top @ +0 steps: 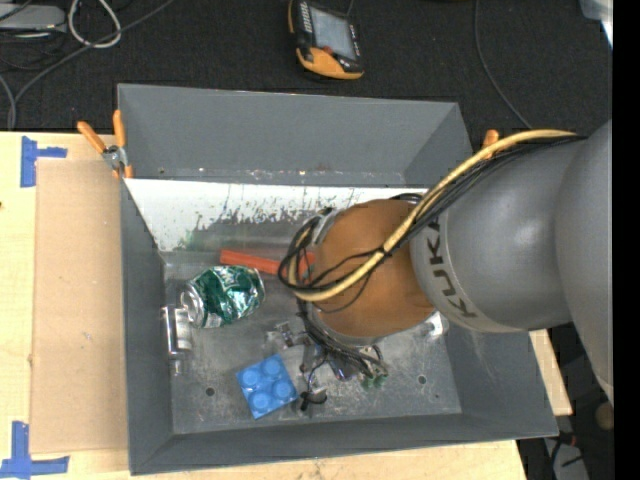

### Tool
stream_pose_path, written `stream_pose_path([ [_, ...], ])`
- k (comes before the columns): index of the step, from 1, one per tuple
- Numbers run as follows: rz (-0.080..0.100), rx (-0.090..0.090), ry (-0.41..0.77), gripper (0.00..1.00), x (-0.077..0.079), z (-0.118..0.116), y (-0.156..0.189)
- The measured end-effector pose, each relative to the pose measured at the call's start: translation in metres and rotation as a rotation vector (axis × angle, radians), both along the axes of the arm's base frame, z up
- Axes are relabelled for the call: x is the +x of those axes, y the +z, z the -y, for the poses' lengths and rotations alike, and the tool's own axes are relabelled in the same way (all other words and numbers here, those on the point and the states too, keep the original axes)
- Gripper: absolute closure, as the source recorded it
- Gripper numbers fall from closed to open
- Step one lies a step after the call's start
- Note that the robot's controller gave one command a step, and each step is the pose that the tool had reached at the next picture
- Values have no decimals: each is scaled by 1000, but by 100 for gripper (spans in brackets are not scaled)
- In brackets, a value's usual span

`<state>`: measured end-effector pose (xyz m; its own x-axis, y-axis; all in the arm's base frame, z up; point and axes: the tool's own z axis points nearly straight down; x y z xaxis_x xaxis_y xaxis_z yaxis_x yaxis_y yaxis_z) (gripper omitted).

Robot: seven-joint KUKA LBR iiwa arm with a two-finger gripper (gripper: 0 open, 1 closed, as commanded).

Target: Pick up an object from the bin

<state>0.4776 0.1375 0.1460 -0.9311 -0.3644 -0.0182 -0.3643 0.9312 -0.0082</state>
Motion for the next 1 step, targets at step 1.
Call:
stream_pose_path([
  [1,0,0,0,100,0,0,18],
])
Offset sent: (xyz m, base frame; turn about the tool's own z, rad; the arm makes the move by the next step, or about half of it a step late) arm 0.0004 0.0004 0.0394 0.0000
